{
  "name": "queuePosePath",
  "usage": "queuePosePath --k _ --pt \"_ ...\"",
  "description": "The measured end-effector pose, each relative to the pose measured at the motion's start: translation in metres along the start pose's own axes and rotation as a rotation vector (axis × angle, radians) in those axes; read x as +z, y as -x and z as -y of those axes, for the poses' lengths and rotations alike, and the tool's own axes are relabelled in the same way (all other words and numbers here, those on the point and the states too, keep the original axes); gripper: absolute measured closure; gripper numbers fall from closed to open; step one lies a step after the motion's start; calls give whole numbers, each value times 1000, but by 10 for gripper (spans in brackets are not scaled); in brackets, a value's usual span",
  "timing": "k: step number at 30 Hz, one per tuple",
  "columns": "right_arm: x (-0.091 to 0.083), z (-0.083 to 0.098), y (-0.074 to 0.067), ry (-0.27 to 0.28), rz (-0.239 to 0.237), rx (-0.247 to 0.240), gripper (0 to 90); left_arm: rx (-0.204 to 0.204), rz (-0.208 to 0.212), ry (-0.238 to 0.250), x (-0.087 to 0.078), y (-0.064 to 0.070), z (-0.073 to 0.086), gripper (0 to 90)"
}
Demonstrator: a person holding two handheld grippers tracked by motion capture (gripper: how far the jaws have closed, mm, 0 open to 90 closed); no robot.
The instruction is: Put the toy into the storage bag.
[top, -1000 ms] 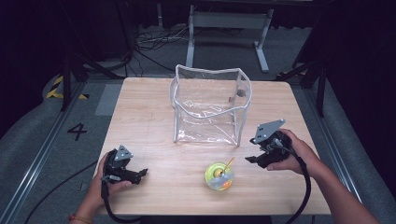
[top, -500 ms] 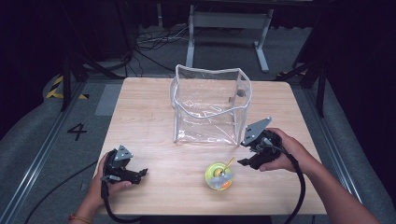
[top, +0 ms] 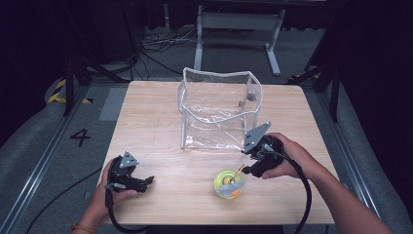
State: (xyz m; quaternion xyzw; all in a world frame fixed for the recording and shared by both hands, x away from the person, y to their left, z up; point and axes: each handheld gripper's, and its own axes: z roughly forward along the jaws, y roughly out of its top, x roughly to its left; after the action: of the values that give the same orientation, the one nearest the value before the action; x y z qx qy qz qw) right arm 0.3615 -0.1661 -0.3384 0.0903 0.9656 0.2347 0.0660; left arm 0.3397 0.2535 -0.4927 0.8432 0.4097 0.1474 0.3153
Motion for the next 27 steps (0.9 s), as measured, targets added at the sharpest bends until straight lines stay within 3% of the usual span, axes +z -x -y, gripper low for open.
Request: queuePosePath --k 7,11,12,18,27 --pt "3 -10 -5 -22 -16 -40 492 -1 0 0 0 0 0 4" --pt "3 -14 -6 -40 -5 -41 594 -1 0 0 0 0 0 5" --pt "3 -15 -6 -49 -11 -35 660 0 0 0 0 0 0 5" --pt "4 -18 -8 -89 -16 -35 846 0 0 0 0 0 0 5" --pt "2 -20 -13 -78 -19 -47 883 0 0 0 0 0 0 4"
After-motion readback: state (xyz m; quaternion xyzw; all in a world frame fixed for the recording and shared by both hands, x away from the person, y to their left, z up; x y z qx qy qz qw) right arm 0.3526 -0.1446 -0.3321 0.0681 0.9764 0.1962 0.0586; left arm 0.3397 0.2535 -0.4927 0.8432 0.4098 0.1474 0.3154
